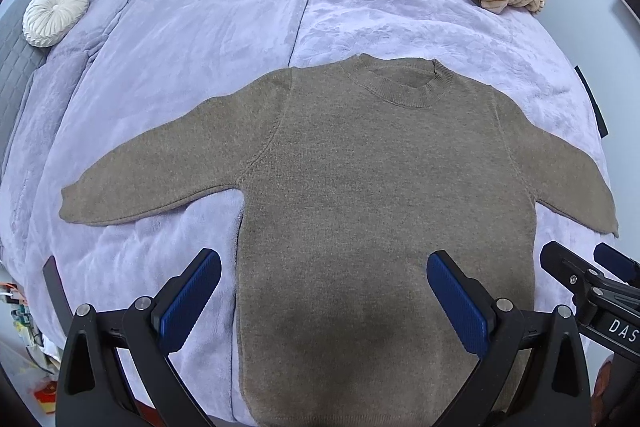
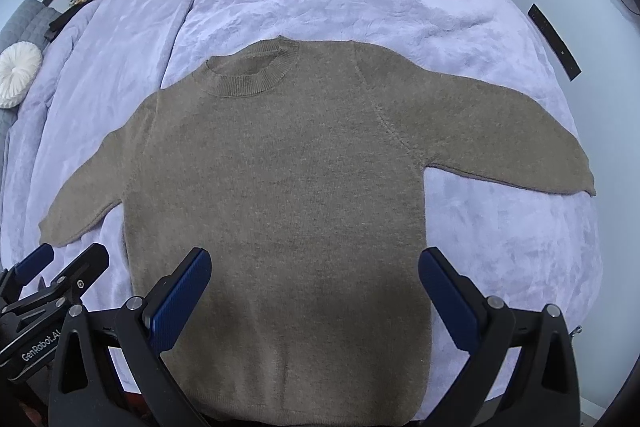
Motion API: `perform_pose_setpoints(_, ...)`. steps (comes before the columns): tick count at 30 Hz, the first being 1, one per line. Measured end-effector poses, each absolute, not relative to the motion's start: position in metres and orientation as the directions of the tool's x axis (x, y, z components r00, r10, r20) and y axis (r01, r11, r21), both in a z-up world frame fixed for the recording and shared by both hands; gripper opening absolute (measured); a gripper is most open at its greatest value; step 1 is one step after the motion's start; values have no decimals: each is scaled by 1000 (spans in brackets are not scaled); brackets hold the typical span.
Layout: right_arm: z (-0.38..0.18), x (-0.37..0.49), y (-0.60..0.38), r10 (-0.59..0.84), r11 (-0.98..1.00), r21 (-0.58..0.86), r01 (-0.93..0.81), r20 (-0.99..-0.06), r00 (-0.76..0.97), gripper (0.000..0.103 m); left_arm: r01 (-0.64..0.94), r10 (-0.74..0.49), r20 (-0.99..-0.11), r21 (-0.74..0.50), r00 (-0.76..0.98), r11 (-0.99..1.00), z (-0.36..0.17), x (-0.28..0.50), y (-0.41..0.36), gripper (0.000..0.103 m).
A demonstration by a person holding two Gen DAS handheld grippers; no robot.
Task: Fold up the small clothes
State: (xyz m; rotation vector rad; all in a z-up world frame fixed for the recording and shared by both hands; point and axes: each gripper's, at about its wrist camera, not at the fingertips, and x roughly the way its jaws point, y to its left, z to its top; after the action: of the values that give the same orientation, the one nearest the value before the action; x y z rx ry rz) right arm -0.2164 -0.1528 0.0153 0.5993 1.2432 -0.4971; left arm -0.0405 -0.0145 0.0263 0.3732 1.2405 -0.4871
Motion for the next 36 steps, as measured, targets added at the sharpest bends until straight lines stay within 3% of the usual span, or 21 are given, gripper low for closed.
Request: perform_pose_setpoints(36, 14, -213, -153, -39, 748, 127, 651, -971, 235, 103, 514, -126, -974, -10, 191, 858, 13, -30, -11, 103)
